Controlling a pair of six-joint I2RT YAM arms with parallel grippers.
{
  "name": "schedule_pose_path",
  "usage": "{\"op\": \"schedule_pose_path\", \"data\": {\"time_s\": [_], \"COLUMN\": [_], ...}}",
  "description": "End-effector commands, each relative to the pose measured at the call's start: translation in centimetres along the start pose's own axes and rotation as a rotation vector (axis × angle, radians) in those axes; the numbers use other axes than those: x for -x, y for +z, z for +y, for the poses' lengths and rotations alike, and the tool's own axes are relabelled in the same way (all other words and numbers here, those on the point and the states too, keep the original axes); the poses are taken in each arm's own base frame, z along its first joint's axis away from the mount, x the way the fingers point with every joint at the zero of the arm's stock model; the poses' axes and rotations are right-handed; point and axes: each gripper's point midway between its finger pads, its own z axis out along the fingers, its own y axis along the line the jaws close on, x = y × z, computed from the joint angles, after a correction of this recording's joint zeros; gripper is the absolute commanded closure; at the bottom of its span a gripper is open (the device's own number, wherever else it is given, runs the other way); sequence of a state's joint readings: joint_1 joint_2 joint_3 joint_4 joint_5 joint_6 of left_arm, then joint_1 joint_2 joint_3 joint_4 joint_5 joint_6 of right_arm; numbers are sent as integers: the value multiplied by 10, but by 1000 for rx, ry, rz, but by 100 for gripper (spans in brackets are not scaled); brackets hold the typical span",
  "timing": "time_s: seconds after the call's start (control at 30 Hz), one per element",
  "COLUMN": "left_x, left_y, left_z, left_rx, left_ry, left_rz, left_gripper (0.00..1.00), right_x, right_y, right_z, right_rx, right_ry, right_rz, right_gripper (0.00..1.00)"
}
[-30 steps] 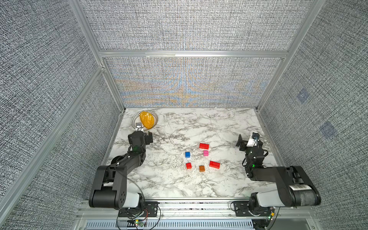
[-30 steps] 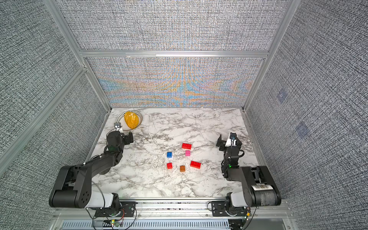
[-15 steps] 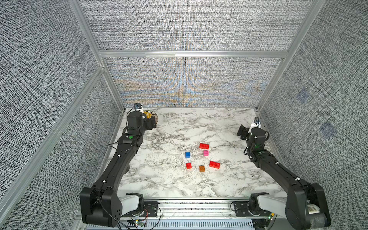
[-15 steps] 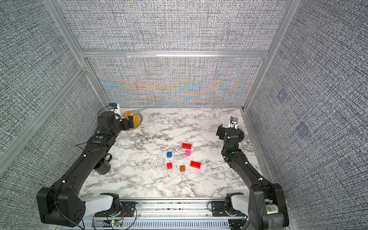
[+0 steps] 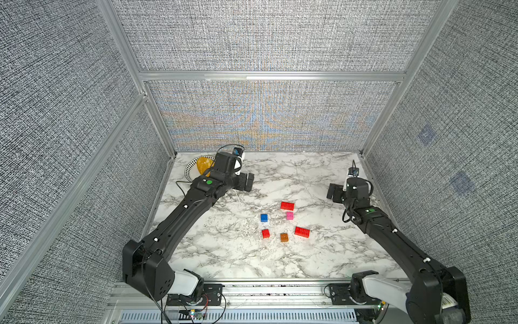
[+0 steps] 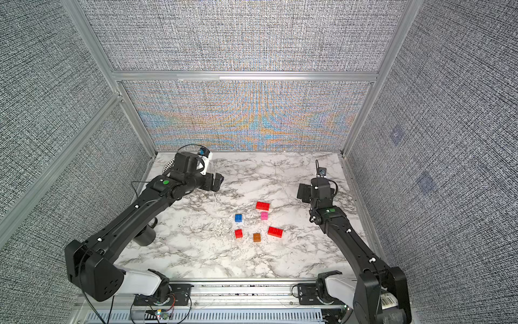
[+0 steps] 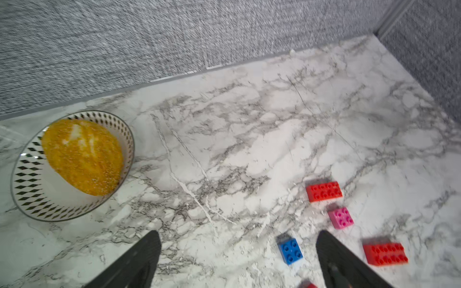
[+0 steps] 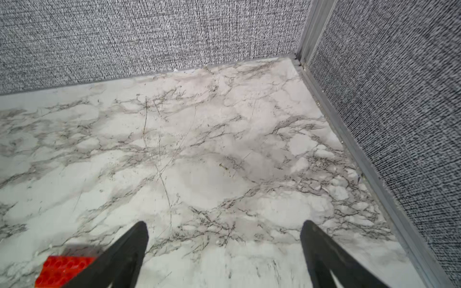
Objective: Assemble the letter p with lego
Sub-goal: Pick up the lego brick from the center of the board.
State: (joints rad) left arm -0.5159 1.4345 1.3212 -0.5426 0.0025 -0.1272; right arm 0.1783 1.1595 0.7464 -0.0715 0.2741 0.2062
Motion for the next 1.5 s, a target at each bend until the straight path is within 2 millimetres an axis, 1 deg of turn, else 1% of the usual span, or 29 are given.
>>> {"op": "schedule_pose_path", "data": {"time_s": [0.0, 0.17, 0.23, 0.4, 0.6, 0.67, 0.77, 0.8, 0.93, 1.07, 1.13, 1.2, 1.3, 1.37, 1.43, 1.47], "left_x": [-30, -48, -52, -62, -70, -79, -95, -100, -109, -115, -118, -121, -126, -131, -137, -137], "left_y": [8, 29, 36, 50, 58, 56, 49, 48, 44, 45, 48, 54, 70, 81, 85, 87], "left_z": [-19, -43, -49, -64, -74, -72, -75, -77, -90, -110, -117, -118, -107, -98, -92, -90], "left_rx": [-21, -2, -1, -42, -87, -79, -86, -97, -208, -369, -423, -445, -419, -385, -376, -372], "left_ry": [109, 268, 310, 377, 385, 360, 339, 348, 396, 488, 538, 582, 622, 664, 721, 745], "left_rz": [165, 313, 361, 462, 556, 629, 694, 692, 599, 488, 456, 450, 479, 520, 548, 550], "left_gripper": [0, 0, 1, 7, 11, 14, 22, 23, 25, 23, 22, 23, 25, 30, 36, 37], "right_x": [-11, -14, -17, -20, -24, -24, -26, -26, -28, -30, -31, -31, -32, -32, -32, -32], "right_y": [0, 5, 6, 9, 13, 13, 14, 14, 16, 17, 18, 17, 16, 17, 17, 17], "right_z": [10, 12, 11, 11, 9, 8, 7, 7, 8, 9, 9, 8, 8, 6, 6, 6], "right_rx": [56, 61, 58, 53, 43, 37, 31, 29, 31, 37, 35, 35, 33, 26, 22, 21], "right_ry": [-6, -33, -38, -42, -49, -52, -57, -56, -57, -59, -60, -58, -57, -57, -58, -58], "right_rz": [51, 63, 71, 80, 91, 96, 102, 103, 110, 118, 121, 121, 118, 119, 121, 122], "right_gripper": [3, 3, 3, 3, 3, 3, 3, 3, 3, 3, 3, 3, 3, 3, 3, 3]}}
